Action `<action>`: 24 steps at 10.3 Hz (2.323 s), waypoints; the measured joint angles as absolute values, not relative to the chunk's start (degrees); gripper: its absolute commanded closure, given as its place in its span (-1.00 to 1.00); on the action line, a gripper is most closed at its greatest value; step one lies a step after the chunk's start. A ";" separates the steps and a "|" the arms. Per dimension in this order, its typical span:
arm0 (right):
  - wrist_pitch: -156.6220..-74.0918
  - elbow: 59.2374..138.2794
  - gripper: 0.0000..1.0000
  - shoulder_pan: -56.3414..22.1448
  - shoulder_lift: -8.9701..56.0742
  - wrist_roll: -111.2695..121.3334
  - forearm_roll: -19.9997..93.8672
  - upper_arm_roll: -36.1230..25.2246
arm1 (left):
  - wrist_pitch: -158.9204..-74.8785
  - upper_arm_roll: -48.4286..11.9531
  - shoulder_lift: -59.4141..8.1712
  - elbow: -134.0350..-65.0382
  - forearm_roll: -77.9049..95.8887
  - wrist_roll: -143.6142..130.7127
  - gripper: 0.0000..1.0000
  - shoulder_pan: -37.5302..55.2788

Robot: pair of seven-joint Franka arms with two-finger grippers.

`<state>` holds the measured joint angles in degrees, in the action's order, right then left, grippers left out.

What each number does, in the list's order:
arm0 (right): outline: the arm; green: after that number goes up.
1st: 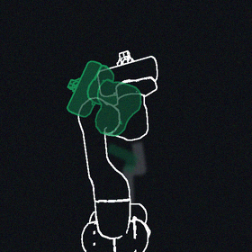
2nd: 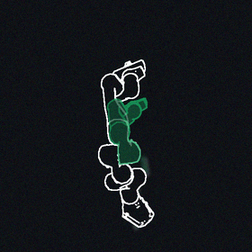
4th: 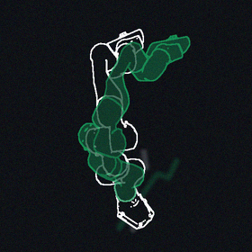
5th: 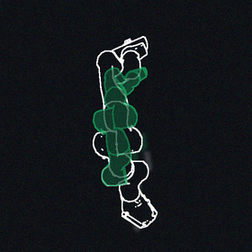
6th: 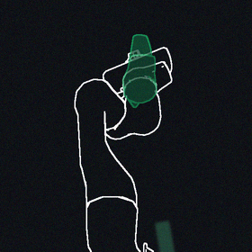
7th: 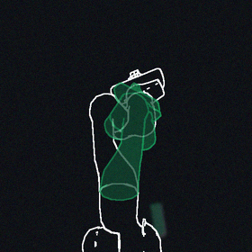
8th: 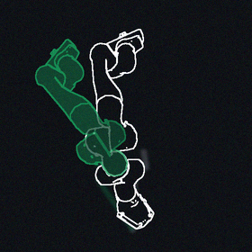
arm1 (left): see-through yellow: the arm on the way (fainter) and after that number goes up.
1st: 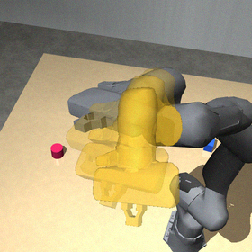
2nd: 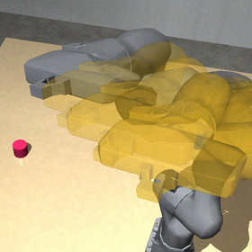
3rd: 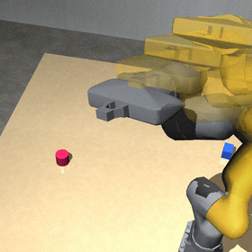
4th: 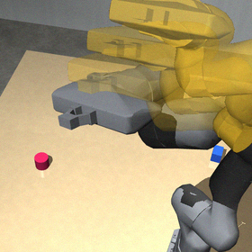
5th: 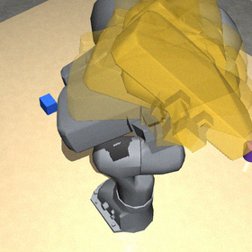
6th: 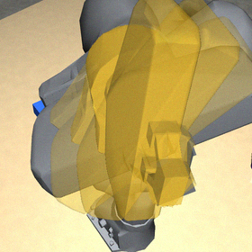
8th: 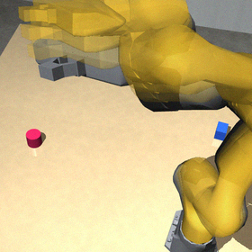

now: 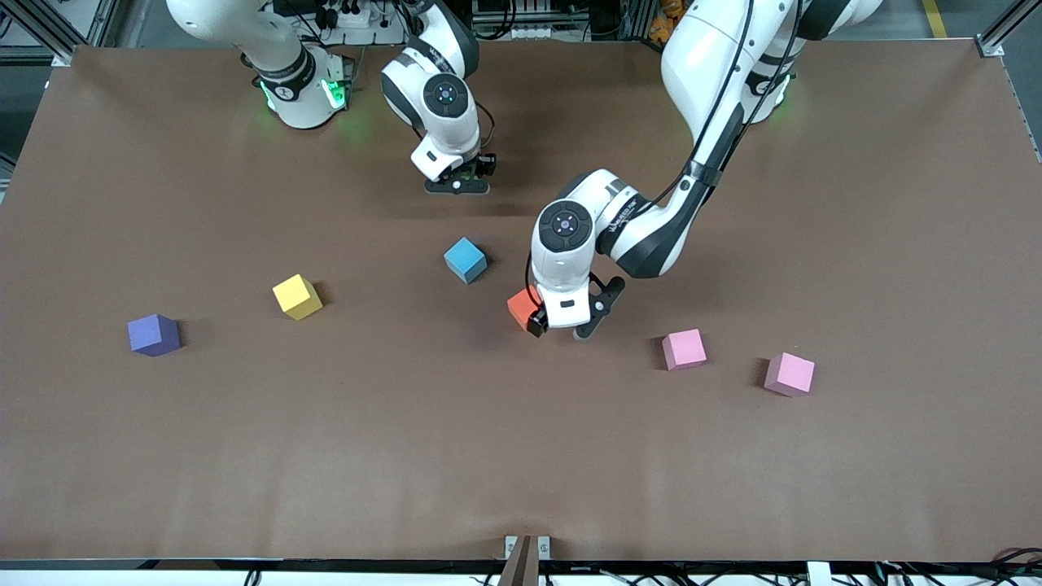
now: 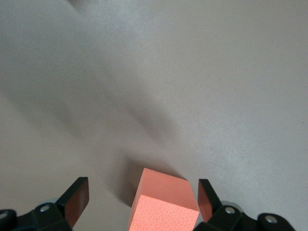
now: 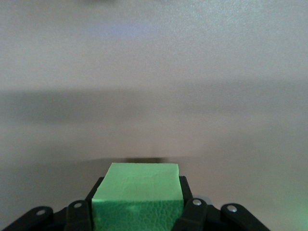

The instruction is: Arrange blocks into number 1

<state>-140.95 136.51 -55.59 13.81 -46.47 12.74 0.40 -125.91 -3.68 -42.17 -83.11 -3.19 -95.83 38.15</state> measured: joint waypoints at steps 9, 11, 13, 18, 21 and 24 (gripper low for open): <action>-138.26 135.41 -1.00 -52.64 11.51 -46.37 12.89 0.24 | -126.18 -3.99 -42.23 -83.06 -3.19 -95.83 -1.00 38.34; -133.89 134.80 -1.00 -47.15 7.15 -41.45 12.82 0.48 | -127.87 -4.24 -42.24 -82.97 -3.17 -97.32 -1.00 38.97; -126.01 132.11 -1.00 -38.22 3.20 -32.23 10.84 0.45 | -130.80 -4.35 -42.62 -82.98 -3.15 -101.11 -1.00 40.60; -114.02 117.47 -1.00 -17.59 5.83 -15.04 4.02 0.26 | -135.76 -4.64 -46.51 -81.94 -2.94 -115.11 -1.00 48.55; -109.83 112.20 -1.00 -12.94 6.93 -10.83 -0.29 0.23 | -135.75 -4.63 -47.72 -81.65 -2.90 -119.88 -1.00 52.85; -106.46 107.62 -1.00 -12.46 6.96 -10.79 -2.31 -1.79 | -135.73 -4.47 -48.03 -81.52 -2.89 -120.19 -1.00 53.04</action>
<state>-106.46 107.62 -12.46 6.96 -10.79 -2.31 -1.79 -135.73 -4.47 -48.03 -81.52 -2.89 -120.19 53.04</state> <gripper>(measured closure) 0.000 0.000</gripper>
